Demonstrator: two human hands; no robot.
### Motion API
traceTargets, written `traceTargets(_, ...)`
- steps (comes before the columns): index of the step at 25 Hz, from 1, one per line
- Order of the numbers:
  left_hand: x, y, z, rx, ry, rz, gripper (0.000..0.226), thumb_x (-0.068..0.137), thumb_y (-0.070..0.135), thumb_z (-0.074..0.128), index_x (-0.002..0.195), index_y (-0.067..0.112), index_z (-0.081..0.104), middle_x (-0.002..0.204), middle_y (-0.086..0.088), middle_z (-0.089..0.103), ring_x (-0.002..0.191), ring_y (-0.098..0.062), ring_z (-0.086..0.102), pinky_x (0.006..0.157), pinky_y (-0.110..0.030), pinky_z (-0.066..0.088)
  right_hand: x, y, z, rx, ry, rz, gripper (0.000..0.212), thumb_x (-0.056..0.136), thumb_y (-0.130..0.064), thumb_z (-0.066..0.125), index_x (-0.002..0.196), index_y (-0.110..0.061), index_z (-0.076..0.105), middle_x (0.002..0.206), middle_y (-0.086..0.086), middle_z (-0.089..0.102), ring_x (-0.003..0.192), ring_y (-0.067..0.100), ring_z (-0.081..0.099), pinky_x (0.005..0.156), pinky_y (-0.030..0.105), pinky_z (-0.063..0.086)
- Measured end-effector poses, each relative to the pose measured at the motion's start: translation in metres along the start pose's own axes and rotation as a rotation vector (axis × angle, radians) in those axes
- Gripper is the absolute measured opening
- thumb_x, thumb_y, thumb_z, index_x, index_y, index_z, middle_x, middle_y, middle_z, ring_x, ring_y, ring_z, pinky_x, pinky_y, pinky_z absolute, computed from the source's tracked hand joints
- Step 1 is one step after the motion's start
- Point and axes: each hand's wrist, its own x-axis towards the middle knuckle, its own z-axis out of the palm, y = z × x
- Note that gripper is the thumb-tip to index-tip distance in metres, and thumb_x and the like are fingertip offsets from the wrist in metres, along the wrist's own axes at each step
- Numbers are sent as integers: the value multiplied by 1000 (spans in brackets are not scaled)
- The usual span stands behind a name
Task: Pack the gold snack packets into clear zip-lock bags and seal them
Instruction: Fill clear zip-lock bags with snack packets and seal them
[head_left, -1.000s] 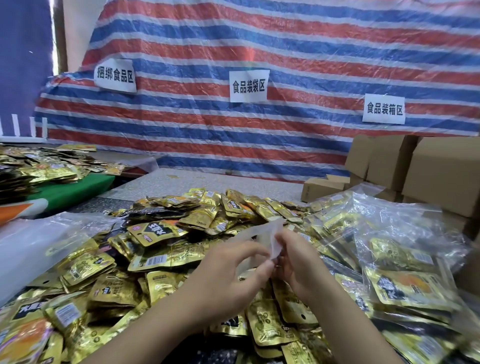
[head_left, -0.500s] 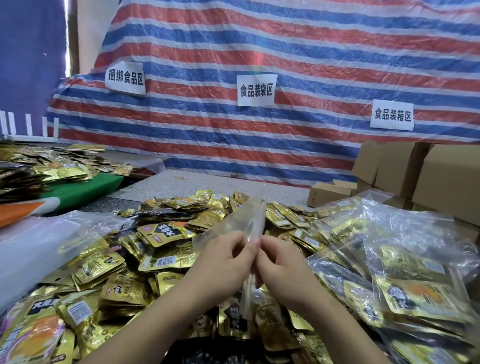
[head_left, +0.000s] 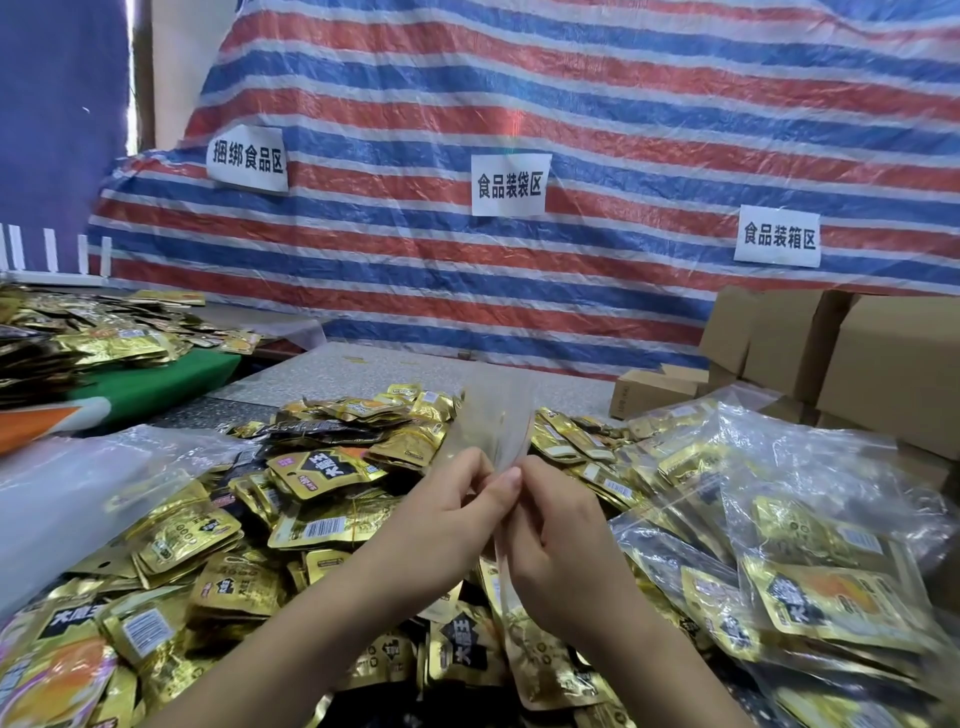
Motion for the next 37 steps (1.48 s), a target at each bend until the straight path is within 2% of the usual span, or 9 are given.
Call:
traceTargets(3,-1,7,-1,-57,-24,37,44,90,46,52,85,2,47,78,-10,59,75,-23,60,79,-54,53,1,-3,-3,42,8,-15,20,95,-13,46,76,-17,50,67,-7,51,60,14,47,53,32,39)
traceTargets(7,-2,8,-1,-45,-38,46,27,102,23,47,82,5,51,74,-3,58,71,-17,60,75,-45,56,1,-6,-8,35,-33,-2,24,95,-16,47,73,-22,48,65,-12,50,59,13,48,52,30,38)
traceTargets(9,-4,10,-1,-43,-37,53,25,103,18,44,84,10,56,71,3,60,70,-13,60,71,-37,56,1,-8,-10,61,-51,6,28,97,-18,48,73,-31,47,66,-16,51,58,10,48,53,23,36)
traceTargets(12,-2,11,-3,-19,-24,48,26,104,18,41,97,3,61,82,-18,65,73,-22,63,72,-44,56,3,-12,-14,105,-57,9,32,98,-18,50,72,-38,47,67,-23,53,60,4,50,56,11,33)
traceTargets(18,4,1,-22,271,268,10,30,102,27,45,81,15,62,68,0,70,56,-13,66,56,-44,56,7,-6,-25,98,209,271,35,98,-11,54,64,-19,53,54,-18,54,44,1,45,39,12,33)
traceTargets(23,7,-6,-29,373,451,75,31,98,33,50,71,24,63,65,1,68,54,-15,65,55,-45,54,7,6,-39,-344,499,366,34,87,-16,62,56,-22,50,47,-9,47,43,7,40,41,23,27)
traceTargets(30,7,-10,-37,903,508,344,28,100,26,49,80,10,60,63,2,53,53,-21,52,48,-37,44,8,13,-44,-545,471,316,29,90,-13,64,64,-17,52,51,-5,46,48,2,37,46,17,27)
traceTargets(34,7,-8,-29,665,540,336,30,101,31,44,85,14,63,63,3,55,52,-9,50,48,-32,41,8,6,-39,-462,334,265,27,91,-16,61,64,-15,55,53,-4,52,49,14,48,44,30,39)
traceTargets(37,-1,1,-15,249,419,282,39,96,63,33,95,37,61,76,2,67,58,-2,59,50,-18,45,7,-3,-33,-175,278,314,31,88,-19,58,58,-14,53,49,-7,50,45,8,44,42,27,37)
